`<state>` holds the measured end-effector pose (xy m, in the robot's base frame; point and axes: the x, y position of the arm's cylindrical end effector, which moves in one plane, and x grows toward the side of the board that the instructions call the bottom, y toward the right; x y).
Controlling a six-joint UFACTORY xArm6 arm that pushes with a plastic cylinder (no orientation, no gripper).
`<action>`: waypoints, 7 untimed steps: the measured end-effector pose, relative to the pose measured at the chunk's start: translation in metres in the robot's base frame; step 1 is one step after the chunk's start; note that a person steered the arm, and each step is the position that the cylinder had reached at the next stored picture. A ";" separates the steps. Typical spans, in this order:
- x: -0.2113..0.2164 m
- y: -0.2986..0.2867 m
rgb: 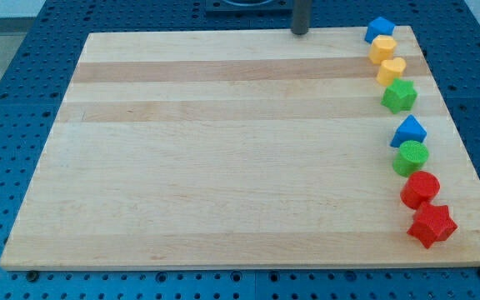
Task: Move arm in between the green star and blue triangle
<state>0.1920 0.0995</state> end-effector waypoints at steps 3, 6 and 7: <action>0.093 -0.009; 0.181 -0.007; 0.198 0.008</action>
<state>0.3897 0.1080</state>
